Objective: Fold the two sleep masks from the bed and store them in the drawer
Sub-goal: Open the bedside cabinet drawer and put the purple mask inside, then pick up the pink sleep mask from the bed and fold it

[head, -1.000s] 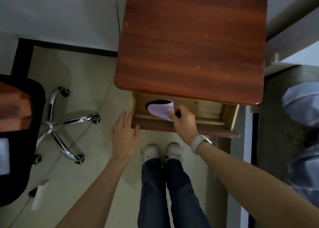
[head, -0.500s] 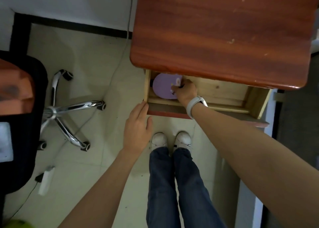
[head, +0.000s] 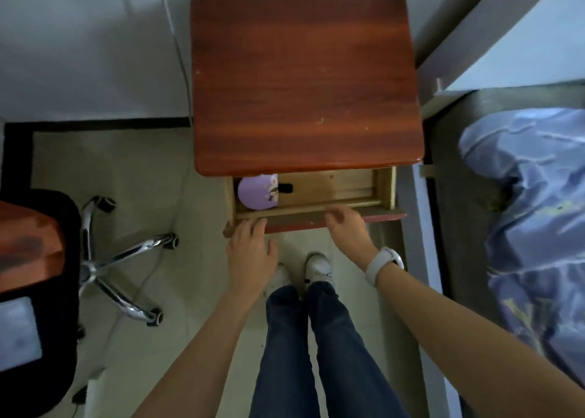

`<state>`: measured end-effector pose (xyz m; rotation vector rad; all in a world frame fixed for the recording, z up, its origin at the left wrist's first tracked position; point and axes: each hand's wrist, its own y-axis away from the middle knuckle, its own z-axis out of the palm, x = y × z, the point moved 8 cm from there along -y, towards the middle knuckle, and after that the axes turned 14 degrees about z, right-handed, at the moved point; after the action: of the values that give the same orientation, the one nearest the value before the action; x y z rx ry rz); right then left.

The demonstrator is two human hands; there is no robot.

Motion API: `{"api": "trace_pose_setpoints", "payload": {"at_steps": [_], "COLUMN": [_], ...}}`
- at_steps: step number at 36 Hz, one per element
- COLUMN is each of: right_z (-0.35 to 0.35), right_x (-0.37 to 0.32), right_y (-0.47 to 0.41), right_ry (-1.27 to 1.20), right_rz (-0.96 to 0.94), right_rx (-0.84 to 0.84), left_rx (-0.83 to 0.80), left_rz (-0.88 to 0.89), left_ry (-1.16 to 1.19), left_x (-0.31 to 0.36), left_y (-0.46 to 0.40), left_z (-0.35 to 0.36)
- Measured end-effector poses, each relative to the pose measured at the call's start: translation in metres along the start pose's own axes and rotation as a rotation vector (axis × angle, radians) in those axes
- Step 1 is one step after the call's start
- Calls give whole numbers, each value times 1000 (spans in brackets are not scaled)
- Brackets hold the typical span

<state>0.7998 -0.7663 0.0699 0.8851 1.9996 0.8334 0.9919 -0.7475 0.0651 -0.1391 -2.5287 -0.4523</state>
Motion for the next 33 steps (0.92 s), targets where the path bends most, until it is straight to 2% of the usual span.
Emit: {"api": "trace_pose_setpoints", "payload": {"at_steps": [7, 11, 16, 21, 27, 33], "right_z": [-118, -201, -297, -389, -476, -523], "right_x": [62, 110, 174, 231, 264, 270], "right_y": [44, 54, 44, 7, -57, -132], "right_ry": [-240, -370, -524, -685, -690, -622], "right_rz": [116, 196, 266, 324, 340, 339], "right_rx": [76, 214, 374, 408, 416, 387], "left_rx": [-131, -203, -283, -420, -481, -529], "left_rz": [229, 406, 574, 627, 690, 721], "left_ry": [50, 27, -41, -60, -129, -282], "left_x": [135, 229, 348, 455, 535, 552], "left_y": [-33, -66, -107, -153, -212, -265], "left_z": [-1, 14, 52, 114, 191, 259]}}
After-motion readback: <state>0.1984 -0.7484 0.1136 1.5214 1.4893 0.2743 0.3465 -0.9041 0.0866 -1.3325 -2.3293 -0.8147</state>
